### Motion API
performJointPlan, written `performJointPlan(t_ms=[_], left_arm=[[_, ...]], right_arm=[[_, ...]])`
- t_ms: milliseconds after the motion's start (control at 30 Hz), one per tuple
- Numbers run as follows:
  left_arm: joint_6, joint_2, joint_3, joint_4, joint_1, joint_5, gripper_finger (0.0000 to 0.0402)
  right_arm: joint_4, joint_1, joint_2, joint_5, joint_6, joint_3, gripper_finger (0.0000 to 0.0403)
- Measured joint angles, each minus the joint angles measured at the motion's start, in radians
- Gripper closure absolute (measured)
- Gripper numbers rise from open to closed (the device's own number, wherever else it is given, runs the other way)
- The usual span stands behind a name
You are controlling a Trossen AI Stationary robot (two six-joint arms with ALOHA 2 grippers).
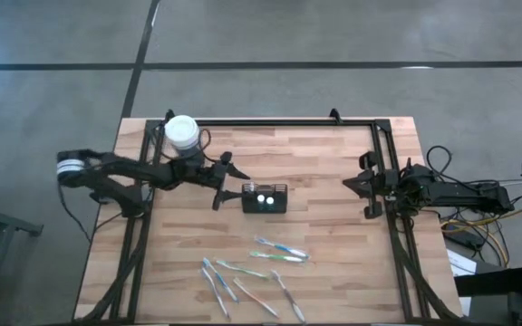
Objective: Pick & Place toothbrushing station
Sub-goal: Put the left blue toothbrush into the mesh organizer
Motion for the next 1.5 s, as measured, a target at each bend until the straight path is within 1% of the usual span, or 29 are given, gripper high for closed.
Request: performJointPlan(t_ms=[133,200,267,367,467,500,567,600,700,800,867,967,1100,1200,1367,1500], left_arm=[[0.008,-0.216,0.0,-0.176,0.017,-0.006,0.0122],[0.019,-0.34,0.0,-0.261,0.029,-0.023,0.0135],[0.041,-0.461,0.0,-0.35,0.039,-0.07,0.0158],[0.066,-0.627,0.008,-0.519,0.049,-0.141,0.0214],[0.077,-0.759,0.013,-0.653,0.048,-0.176,0.0291],[0.078,-0.793,0.01,-0.685,0.048,-0.18,0.0318],[0.074,-0.846,-0.02,-0.698,0.047,-0.182,0.0371],[0.064,-0.868,-0.042,-0.696,0.046,-0.182,0.0386],[0.036,-0.927,-0.132,-0.627,0.046,-0.18,0.0391],[0.044,-0.987,-0.228,-0.541,0.045,-0.18,0.0397],[0.059,-1.031,-0.287,-0.52,0.046,-0.18,0.0397],[0.062,-1.093,-0.339,-0.487,0.047,-0.185,0.0397],[0.052,-1.146,-0.383,-0.496,0.047,-0.184,0.0398],[0.035,-1.165,-0.411,-0.512,0.047,-0.149,0.0397],[0.025,-1.17,-0.413,-0.562,0.047,-0.127,0.0399],[0.003,-1.17,-0.411,-0.555,0.046,-0.114,0.0395]], right_arm=[[-0.001,0.0,0.0,0.0,-0.002,0.0,0.039],[-0.001,0.0,0.0,0.0,-0.007,0.0,0.039],[-0.001,0.0,0.0,0.0,-0.023,0.0,0.039],[-0.001,0.0,0.0,0.0,-0.041,0.0,0.039],[0.002,0.0,-0.002,0.03,-0.044,0.0,0.039],[0.002,0.0,-0.003,0.046,-0.037,0.0,0.039],[0.002,-0.001,-0.003,0.053,-0.026,0.0,0.039],[0.0,-0.001,-0.003,0.049,-0.026,0.0,0.039],[-0.024,0.0,-0.003,0.046,-0.023,0.0,0.039],[-0.049,0.0,-0.002,0.043,-0.002,0.0,0.039],[-0.059,0.0,-0.002,0.042,0.017,0.0,0.039],[-0.07,0.0,-0.002,0.042,0.035,0.0,0.039],[-0.051,0.0,-0.002,0.02,0.06,-0.007,0.039],[-0.022,0.0,-0.003,-0.012,0.097,-0.016,0.039],[-0.027,0.001,-0.002,-0.011,0.133,-0.036,0.039],[-0.026,0.001,-0.002,-0.002,0.134,-0.039,0.039]])
